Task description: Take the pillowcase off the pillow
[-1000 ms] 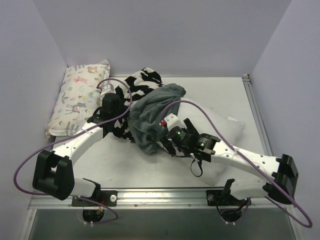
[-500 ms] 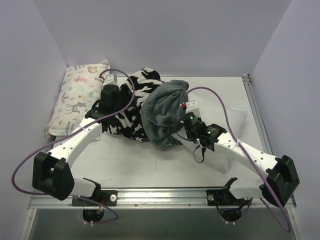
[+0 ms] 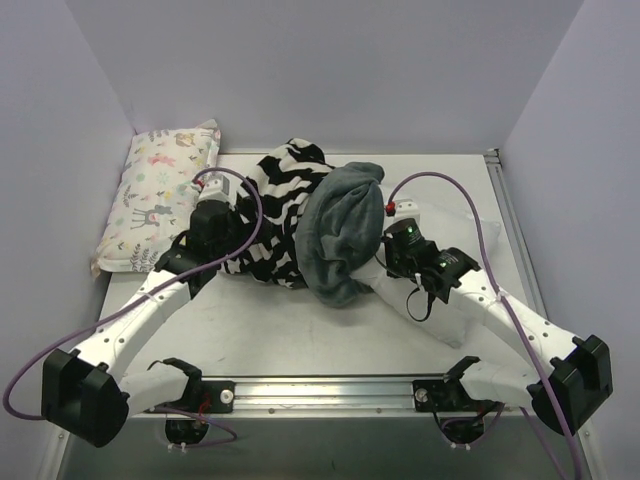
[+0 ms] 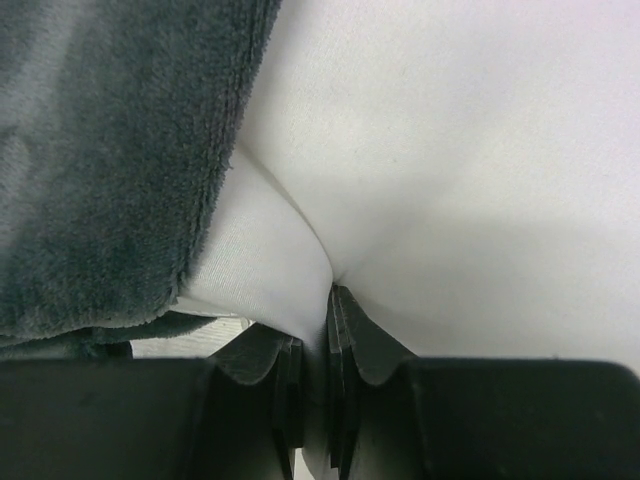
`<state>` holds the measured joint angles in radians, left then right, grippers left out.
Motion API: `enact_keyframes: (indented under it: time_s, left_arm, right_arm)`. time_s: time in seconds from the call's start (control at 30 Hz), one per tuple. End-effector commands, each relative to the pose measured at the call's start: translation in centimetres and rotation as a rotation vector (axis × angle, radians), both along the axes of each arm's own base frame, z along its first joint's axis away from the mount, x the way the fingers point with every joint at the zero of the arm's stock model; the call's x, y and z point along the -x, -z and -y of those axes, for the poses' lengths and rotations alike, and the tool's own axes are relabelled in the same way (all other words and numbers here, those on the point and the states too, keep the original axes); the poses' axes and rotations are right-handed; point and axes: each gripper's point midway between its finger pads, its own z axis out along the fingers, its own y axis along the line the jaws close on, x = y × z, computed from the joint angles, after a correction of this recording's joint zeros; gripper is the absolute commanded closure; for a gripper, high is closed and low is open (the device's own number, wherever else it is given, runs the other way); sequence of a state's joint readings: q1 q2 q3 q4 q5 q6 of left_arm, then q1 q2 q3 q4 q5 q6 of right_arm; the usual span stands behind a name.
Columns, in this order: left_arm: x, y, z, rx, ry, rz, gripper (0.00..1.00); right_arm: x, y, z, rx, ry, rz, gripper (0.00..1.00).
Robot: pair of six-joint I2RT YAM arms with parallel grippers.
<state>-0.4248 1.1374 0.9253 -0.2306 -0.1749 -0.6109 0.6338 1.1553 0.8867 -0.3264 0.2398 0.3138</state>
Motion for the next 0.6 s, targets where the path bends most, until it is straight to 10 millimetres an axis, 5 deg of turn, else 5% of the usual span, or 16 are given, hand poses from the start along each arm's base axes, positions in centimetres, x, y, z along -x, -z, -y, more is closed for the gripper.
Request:
enact_keyframes:
  time_s: [0.0, 0.07, 0.17, 0.2, 0.23, 0.27, 0.3, 0.43, 0.57]
  left_arm:
    - [1.1, 4.0, 1.5, 0.002, 0.091, -0.072, 0.02]
    - [1.0, 4.1, 3.2, 0.047, 0.155, -0.048, 0.03]
    - [0.2, 5.5, 2.9, 0.045, 0.125, -0.054, 0.07]
    - [-0.1, 6.2, 2.8, 0.036, 0.116, -0.078, 0.19]
    - [-0.6, 6.7, 2.0, 0.003, 0.076, -0.104, 0.61]
    - [-0.7, 6.8, 1.0, -0.017, 0.029, -0.119, 0.62]
    - [-1.0, 7.0, -0.1, -0.031, -0.02, -0.137, 0.99]
    - [-2.7, 5.0, -5.9, -0.041, -0.222, -0.12, 1.0]
    - [-4.6, -0.5, -12.4, -0.037, -0.432, -0.036, 1.0]
  right_arm:
    - [0.1, -2.6, -0.4, -0.057, 0.002, 0.016, 1.0]
    - [-0.1, -2.9, -0.4, -0.055, 0.003, 0.017, 1.0]
    - [-0.4, -3.4, -0.4, -0.05, 0.011, 0.024, 1.0]
    - [-0.4, -3.4, -0.2, -0.046, 0.016, 0.024, 1.0]
    - [-0.6, -3.6, 0.2, -0.042, 0.034, 0.031, 1.0]
    - [-0.7, -3.7, 0.6, -0.04, 0.046, 0.031, 1.0]
    - [-0.7, -3.7, 1.0, -0.042, 0.065, 0.025, 1.0]
    - [-1.3, -4.0, 3.9, -0.085, 0.174, 0.011, 1.0]
    - [-1.5, -4.0, 7.1, -0.164, 0.293, 0.0, 1.0]
